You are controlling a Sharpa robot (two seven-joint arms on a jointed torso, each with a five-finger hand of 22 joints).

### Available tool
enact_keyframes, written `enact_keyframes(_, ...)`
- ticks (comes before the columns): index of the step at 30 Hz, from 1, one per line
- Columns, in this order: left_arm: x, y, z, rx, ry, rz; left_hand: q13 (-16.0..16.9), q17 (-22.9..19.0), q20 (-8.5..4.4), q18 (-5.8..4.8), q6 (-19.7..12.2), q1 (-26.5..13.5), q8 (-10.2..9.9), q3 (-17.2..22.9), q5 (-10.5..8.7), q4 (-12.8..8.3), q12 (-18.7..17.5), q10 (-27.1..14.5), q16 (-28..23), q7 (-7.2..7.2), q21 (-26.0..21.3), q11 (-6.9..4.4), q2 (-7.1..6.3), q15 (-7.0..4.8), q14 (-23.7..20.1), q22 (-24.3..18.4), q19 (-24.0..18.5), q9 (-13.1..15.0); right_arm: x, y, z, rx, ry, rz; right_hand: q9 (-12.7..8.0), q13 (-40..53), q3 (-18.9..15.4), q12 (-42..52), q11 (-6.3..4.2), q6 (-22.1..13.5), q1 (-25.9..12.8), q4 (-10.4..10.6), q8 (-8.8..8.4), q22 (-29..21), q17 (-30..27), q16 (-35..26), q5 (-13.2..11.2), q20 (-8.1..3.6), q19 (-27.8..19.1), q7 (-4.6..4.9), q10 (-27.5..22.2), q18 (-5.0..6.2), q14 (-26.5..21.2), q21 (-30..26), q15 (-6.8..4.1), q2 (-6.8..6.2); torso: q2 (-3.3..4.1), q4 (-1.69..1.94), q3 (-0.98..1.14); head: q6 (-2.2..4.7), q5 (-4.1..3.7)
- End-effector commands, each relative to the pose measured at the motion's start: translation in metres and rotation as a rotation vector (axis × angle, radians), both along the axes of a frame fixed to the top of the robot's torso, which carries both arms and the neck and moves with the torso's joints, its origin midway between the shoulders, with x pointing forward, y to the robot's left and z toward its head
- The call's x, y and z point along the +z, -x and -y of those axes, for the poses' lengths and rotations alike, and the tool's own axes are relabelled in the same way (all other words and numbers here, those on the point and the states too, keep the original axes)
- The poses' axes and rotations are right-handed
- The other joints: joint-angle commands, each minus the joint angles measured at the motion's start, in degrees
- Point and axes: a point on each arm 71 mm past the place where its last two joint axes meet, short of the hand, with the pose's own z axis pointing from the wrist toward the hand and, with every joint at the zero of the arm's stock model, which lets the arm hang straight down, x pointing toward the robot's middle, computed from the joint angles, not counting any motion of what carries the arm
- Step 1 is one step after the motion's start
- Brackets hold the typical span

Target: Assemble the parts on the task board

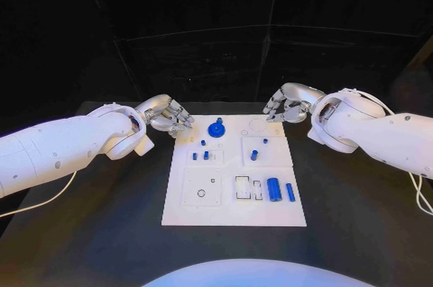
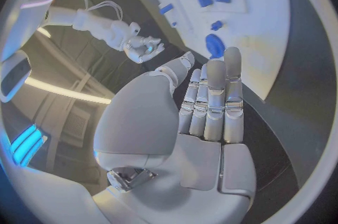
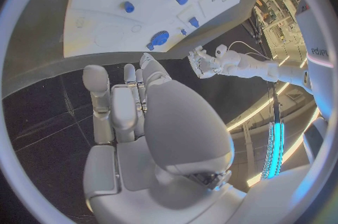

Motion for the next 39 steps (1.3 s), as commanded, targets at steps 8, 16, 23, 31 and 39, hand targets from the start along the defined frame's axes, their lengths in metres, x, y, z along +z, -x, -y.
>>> enact_keyframes(8,0.017,0.014,0.005,0.073,0.634,-0.077,0.2,-1.1,-0.06,1.19,1.0,0.3,0.5,0.0,0.06,-0.3,0.9,1.0,-0.9,-0.24,-1.2,-0.21,1.14,-0.06,-1.5,-0.7,-1.1,0.0,-0.027,0.008,-0.002,0.061,0.248,0.056,-0.1,-5.5,0.5,-3.5,1.58,-0.7,-0.7,0.7,-2.17,0.6,0.0,0.4,-2.7,0.73,0.5,1.01,-0.6,0.24,1.1,0.7,1.13,-1.83,0.06,0.05,-0.05,0.41,-0.75)
enact_keyframes(16,0.019,0.02,0.01,0.055,0.713,-0.099,0.2,-1.3,-0.07,1.16,0.8,0.1,0.5,-0.4,0.64,-0.4,1.1,0.8,-0.9,-0.17,-1.6,-0.15,1.05,-0.03,-1.8,-1.0,-1.3,-0.1,-0.041,0.012,-0.007,0.083,0.281,0.023,0.0,-7.6,0.8,-4.4,1.92,-0.7,-0.6,0.5,-2.87,0.5,-0.1,0.4,-2.7,0.97,0.4,1.23,-1.0,0.28,1.0,0.6,1.41,-2.19,0.1,-0.18,0.03,0.15,-0.7)
enact_keyframes(23,0.019,0.022,0.013,0.046,0.735,-0.105,0.2,-1.5,-0.07,1.16,0.9,0.2,0.6,-0.4,0.95,-0.4,1.3,0.8,-0.8,-0.24,-1.7,-0.19,1.33,-0.05,-2.0,-1.1,-1.4,-0.1,-0.05,0.013,-0.013,0.096,0.282,0.011,0.1,-8.6,1.2,-4.6,1.85,-0.4,-0.5,0.5,-3.08,0.4,-0.3,0.3,-2.2,1.01,0.3,1.1,-0.6,0.32,1.0,0.6,1.38,-1.98,0.07,0.03,0.04,0.17,-0.6)
enact_keyframes(31,0.018,0.02,0.015,0.052,0.733,-0.108,0.3,-1.6,-0.1,1.18,1.2,0.3,0.8,-0.5,1.01,-0.6,1.6,0.9,-0.7,-0.25,-1.8,-0.24,1.41,-0.09,-2.1,-1.2,-1.3,-0.1,-0.054,0.013,-0.021,0.116,0.275,0.01,0.1,-10.5,3.2,-4.9,1.86,0.3,0.6,0.0,-3.39,0.4,-0.5,0.1,-1.9,0.95,0.2,1.28,0.4,0.35,0.9,0.6,1.36,-1.31,0.05,-0.1,0.02,0.3,-0.38)
enact_keyframes(39,0.017,0.02,0.016,0.052,0.731,-0.114,0.3,-1.6,-0.1,1.17,1.1,0.2,0.8,-0.6,1.0,-0.6,1.6,0.8,-0.7,-0.19,-1.8,-0.21,1.37,-0.08,-2.1,-1.2,-1.3,-0.1,-0.058,0.013,-0.024,0.125,0.288,-0.013,0.3,-12.7,7.3,-4.9,1.48,2.3,1.9,-0.7,-3.25,1.4,-0.1,0.6,-3.8,0.79,0.7,0.86,2.8,0.23,1.0,1.4,0.84,-0.37,0.06,-0.08,0.06,0.18,-0.44)
